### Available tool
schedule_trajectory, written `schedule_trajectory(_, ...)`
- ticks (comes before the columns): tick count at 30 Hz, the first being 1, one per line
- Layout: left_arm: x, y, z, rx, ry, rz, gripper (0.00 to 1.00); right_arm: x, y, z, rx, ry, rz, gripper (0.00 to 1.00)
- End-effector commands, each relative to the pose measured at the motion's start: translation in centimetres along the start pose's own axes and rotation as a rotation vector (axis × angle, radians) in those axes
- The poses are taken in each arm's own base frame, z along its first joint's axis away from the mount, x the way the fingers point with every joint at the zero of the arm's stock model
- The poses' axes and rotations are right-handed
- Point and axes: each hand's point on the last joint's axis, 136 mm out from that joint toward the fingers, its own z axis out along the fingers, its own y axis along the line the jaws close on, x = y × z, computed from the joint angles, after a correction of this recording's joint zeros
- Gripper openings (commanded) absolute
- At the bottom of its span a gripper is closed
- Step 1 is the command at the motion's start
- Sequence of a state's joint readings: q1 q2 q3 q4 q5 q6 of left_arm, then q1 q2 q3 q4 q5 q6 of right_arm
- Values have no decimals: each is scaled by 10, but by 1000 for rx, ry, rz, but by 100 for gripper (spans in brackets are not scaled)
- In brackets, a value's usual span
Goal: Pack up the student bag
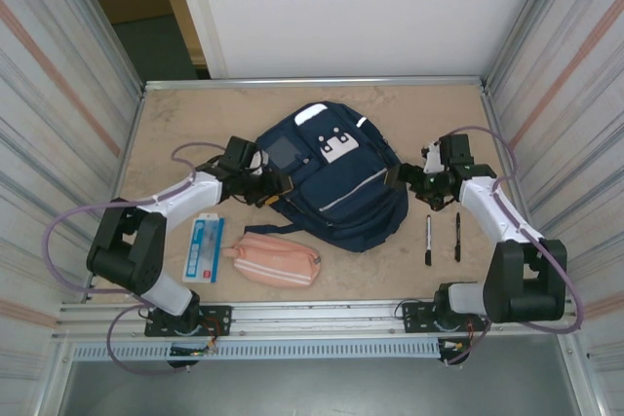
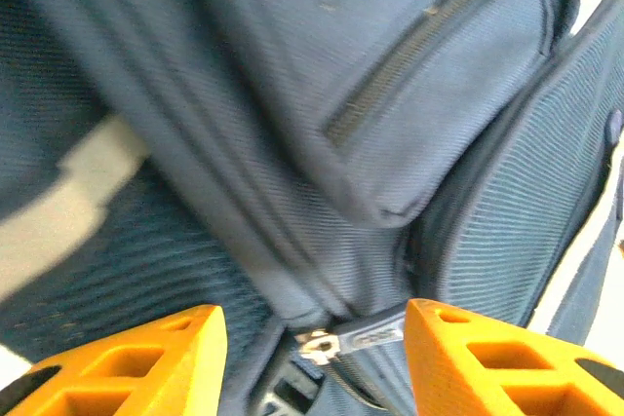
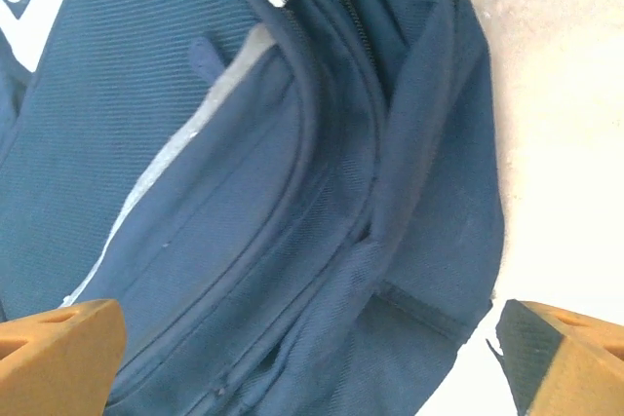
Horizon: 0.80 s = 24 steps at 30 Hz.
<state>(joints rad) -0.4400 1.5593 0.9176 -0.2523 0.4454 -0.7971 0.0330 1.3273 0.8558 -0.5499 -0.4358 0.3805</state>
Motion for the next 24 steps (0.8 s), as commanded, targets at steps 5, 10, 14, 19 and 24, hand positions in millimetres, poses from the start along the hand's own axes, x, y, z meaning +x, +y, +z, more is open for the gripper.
schedule_trajectory(5,-4,-1,29,4,5,-40,50,10,43,35,-221,136,64,80)
schedule_trajectory(10,-33,-3,41,-46,-25,4,50,17,85,27,-324,179,2,79)
schedule_trajectory(14,-58,-7,52,-31,7,-27,49,34,108,39,-363,225,-14,78)
schedule_trajectory(19,-98,-3,28,-58,-57,-46,49,70,141,55,-389,248,-68,79)
schedule_trajectory(24,-110,-10,-19,-87,-159,-25,50,99,141,46,-323,198,-183,85)
